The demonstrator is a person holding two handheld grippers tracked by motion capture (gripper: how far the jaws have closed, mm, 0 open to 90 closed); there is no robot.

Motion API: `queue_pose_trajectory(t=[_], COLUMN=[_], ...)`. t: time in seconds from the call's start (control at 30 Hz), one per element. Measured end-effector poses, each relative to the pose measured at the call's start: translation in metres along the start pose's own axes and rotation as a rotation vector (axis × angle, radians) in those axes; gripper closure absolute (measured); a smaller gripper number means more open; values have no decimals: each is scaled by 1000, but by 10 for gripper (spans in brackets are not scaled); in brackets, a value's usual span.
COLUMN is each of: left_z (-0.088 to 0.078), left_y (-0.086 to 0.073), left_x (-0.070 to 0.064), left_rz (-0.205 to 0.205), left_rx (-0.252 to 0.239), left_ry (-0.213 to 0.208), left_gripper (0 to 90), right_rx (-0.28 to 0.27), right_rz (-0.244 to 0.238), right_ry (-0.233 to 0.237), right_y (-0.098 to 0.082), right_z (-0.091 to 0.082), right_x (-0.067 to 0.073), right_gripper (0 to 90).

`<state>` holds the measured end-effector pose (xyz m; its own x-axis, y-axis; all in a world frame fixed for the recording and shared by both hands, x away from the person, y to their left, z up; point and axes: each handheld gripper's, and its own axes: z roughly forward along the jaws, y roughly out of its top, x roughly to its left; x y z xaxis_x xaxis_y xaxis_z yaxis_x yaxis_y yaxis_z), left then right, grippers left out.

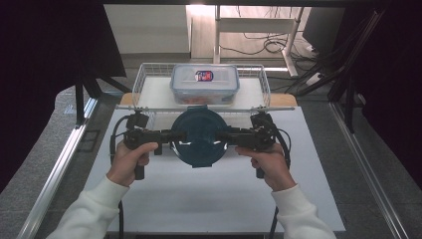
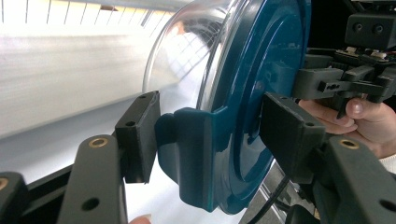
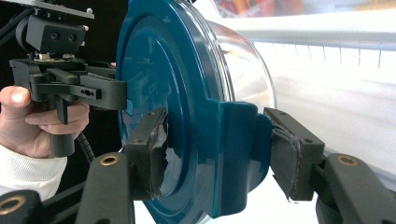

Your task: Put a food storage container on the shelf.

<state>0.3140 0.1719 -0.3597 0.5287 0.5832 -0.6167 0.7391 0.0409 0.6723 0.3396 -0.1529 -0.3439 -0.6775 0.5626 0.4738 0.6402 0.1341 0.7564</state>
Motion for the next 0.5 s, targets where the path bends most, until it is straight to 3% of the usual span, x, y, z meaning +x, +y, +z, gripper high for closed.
queue_pose_trajectory(t=[0.5], left_z=[-16], left_y=[28], left_x=[-14], left_rz=[36], left_rx=[-25], left_ry=[15], left_gripper=[394], right_rx=[-18], right_rz=[-18], right_ry=[14], right_y=[27], right_z=[-6], right_x=[11], right_gripper=[420])
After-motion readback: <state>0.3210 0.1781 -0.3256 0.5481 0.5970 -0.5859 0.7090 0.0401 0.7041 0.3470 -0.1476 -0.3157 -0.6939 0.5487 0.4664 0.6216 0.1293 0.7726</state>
